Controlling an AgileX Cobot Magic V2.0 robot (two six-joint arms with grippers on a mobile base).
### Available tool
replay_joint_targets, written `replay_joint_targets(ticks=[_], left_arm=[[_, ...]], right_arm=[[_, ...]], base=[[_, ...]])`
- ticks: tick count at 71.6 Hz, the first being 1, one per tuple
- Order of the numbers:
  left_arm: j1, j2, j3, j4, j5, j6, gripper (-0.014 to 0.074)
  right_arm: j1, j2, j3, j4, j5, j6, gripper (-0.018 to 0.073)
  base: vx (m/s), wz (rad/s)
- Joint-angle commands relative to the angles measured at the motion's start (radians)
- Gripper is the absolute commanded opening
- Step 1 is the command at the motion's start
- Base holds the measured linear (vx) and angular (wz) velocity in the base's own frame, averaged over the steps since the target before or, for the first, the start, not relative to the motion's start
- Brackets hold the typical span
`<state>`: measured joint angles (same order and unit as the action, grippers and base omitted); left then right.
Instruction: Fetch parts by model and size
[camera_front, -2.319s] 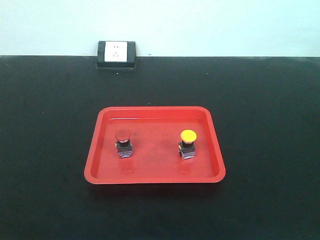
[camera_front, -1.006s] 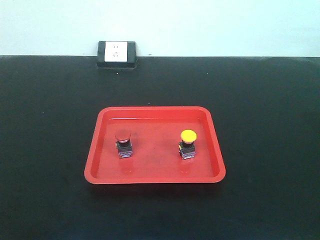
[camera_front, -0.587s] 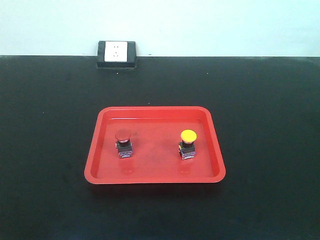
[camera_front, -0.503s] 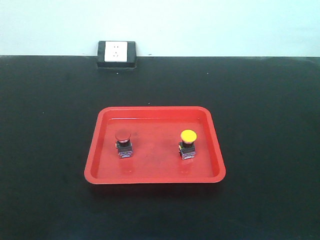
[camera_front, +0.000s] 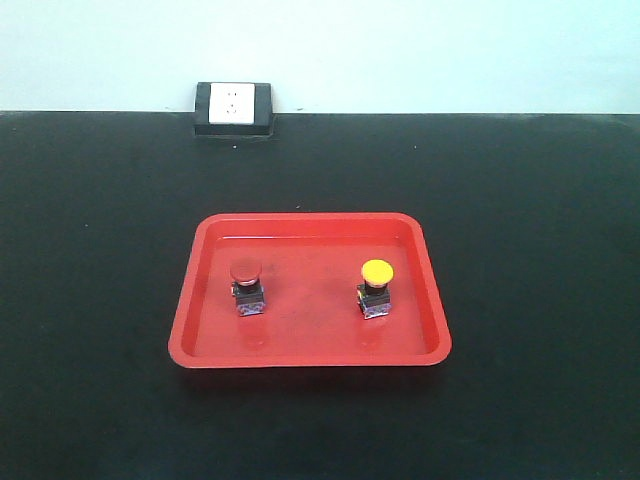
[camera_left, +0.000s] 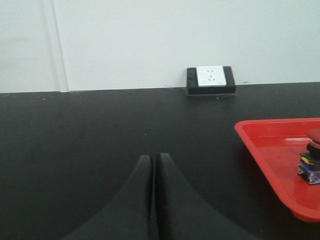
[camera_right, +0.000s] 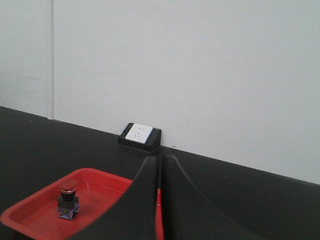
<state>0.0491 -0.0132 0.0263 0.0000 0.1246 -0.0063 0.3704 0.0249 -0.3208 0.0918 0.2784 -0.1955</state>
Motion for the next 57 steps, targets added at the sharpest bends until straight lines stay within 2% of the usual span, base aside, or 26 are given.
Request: replay_joint_targets(ticks=[1,57], left_arm=[[-0.02,-0.016,0.005,-0.01,-0.084,-0.002,-0.0007],[-0.02,-0.015,0.002,-0.01,-0.076,-0.002,-0.0007]], right_arm=[[-0.002,0.014,-0.025,0.001,-0.077,-0.002,-0.001],[-0.002,0.014,-0.025,0.001,-0.077,-0.002,-0.001]], base=[[0.0,0.0],[0.0,0.0]])
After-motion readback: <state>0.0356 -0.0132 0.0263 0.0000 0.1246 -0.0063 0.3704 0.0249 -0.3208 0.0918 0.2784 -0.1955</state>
